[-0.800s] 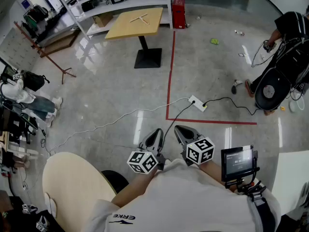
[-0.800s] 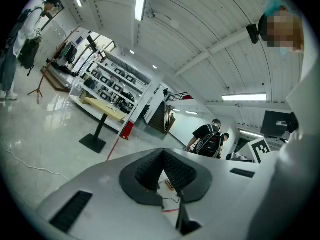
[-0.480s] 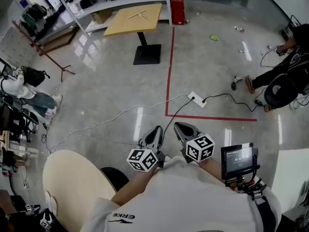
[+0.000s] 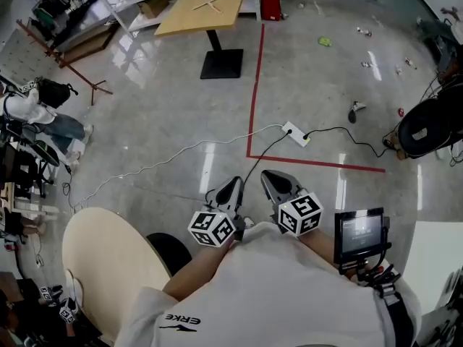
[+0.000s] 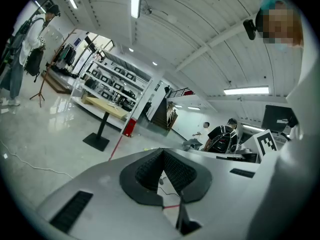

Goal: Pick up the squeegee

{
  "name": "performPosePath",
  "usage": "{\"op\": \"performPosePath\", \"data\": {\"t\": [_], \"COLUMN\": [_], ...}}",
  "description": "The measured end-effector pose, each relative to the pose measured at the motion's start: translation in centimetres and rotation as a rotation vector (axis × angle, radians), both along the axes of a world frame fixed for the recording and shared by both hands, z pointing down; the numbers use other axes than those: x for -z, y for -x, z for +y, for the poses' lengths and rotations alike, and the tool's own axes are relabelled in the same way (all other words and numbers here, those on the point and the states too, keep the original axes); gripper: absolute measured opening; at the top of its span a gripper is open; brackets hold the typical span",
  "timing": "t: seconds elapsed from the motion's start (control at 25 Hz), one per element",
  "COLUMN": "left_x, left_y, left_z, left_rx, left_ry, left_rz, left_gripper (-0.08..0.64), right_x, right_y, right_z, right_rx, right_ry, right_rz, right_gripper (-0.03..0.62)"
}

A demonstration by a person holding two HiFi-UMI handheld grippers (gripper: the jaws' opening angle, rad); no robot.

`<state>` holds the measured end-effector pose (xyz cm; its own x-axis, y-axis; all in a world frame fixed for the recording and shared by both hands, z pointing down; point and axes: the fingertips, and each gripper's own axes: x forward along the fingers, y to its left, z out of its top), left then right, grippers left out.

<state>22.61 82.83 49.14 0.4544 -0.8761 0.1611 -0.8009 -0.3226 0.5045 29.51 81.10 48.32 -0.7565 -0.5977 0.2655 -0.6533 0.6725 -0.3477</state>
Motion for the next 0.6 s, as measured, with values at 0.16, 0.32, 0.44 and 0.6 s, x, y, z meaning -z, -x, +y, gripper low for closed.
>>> {"op": "performPosePath", "data": {"t": [0.16, 0.32, 0.44, 0.6], "left_x": [-0.6, -0.5, -1.0, -1.7], "left_y": [-0.2, -2.3, -3.2, -3.3], "left_z": [0.5, 0.8, 1.3, 1.1], "left_rx": [0.026, 0.046, 0.067, 0.08], "left_ry": [0.008, 0.028, 0.052, 0.087], "left_rz": [-0.016, 0.002, 0.017, 0.011], "left_gripper": [0.003, 0.003, 0.003, 0.003], "right_x": [-0.4, -0.2, -0.7, -1.3], "right_y": [-0.5, -2.8, -3.8, -3.8], "right_z": [0.5, 0.5, 0.8, 0.5], "right_rx": [0.023, 0.037, 0.045, 0.059], "right_ry": [-0.006, 0.007, 0.027, 0.048], "right_rz": [0.004, 0.005, 0.001, 0.004], "right_gripper": [0.005, 0.006, 0.006, 0.005]}}
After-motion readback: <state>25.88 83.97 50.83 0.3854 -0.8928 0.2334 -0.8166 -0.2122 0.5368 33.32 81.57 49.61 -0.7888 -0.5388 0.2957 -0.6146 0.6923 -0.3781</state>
